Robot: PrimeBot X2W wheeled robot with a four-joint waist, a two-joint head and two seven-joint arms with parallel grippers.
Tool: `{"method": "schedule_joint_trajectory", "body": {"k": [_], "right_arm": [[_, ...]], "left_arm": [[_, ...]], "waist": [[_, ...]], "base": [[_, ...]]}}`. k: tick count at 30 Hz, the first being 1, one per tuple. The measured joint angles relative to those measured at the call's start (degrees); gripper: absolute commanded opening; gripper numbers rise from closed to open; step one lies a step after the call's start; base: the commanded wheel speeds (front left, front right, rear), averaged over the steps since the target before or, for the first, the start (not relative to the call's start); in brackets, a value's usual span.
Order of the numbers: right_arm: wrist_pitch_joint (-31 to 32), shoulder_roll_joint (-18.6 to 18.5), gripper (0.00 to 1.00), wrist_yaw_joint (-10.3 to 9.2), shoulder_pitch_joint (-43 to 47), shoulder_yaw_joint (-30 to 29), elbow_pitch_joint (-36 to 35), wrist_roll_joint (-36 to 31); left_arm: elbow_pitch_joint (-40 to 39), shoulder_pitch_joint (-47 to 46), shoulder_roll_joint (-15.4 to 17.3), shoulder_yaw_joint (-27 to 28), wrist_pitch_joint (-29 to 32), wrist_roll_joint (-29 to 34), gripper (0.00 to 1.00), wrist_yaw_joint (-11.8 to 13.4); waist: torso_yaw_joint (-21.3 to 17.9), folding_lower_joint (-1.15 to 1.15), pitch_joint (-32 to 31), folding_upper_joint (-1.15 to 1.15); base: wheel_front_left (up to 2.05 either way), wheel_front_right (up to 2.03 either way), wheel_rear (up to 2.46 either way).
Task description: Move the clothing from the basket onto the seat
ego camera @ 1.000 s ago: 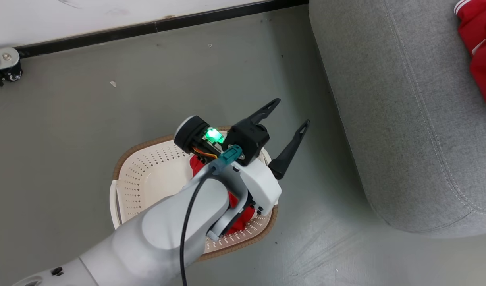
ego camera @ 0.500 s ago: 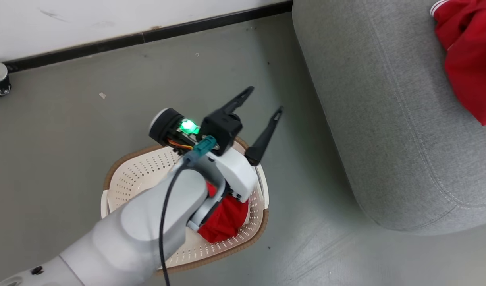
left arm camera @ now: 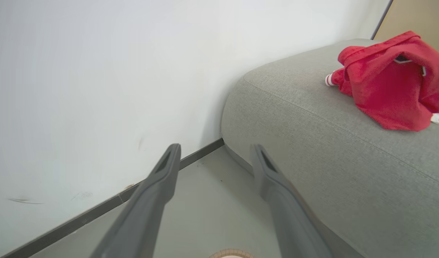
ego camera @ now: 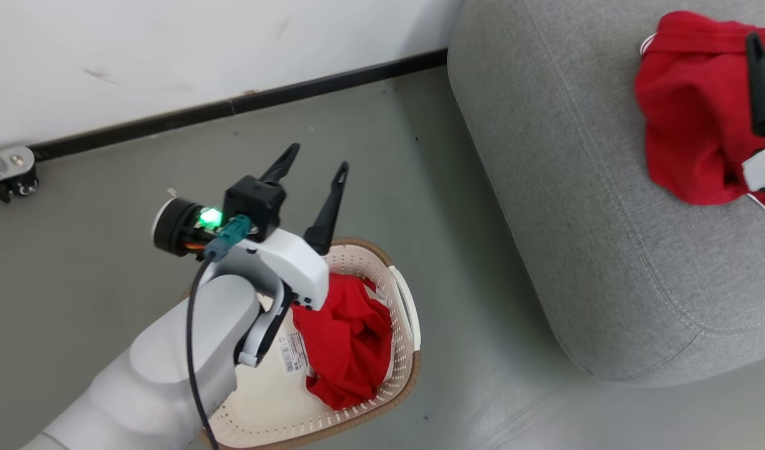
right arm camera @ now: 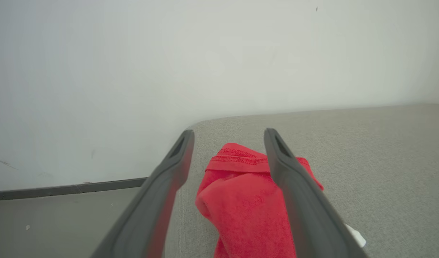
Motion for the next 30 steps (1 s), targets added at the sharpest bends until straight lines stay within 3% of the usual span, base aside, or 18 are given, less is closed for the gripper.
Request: {"method": "schedule_joint_trajectory", "body": {"k": [12,30], "right_arm": [[0.00,4.95,1.00,0.00,8.78,-0.56,-11.27,-4.01],[0.00,11.44,1.00,0.00,23.32,-1.91,-18.09,-8.34]], "left_arm": [[0.81,7.70,2.34,7.38,-0.94,-4.16,1.00,2.71],[-3.12,20.63,5.58,18.28,-1.02,-5.57,1.00,4.74]], "waist": [[1.82,0.00,-5.90,0.00],[6.23,0.00,-13.63,0.00]], "base": [[0.00,0.00,0.00],[0.00,0.00,0.00]]}}
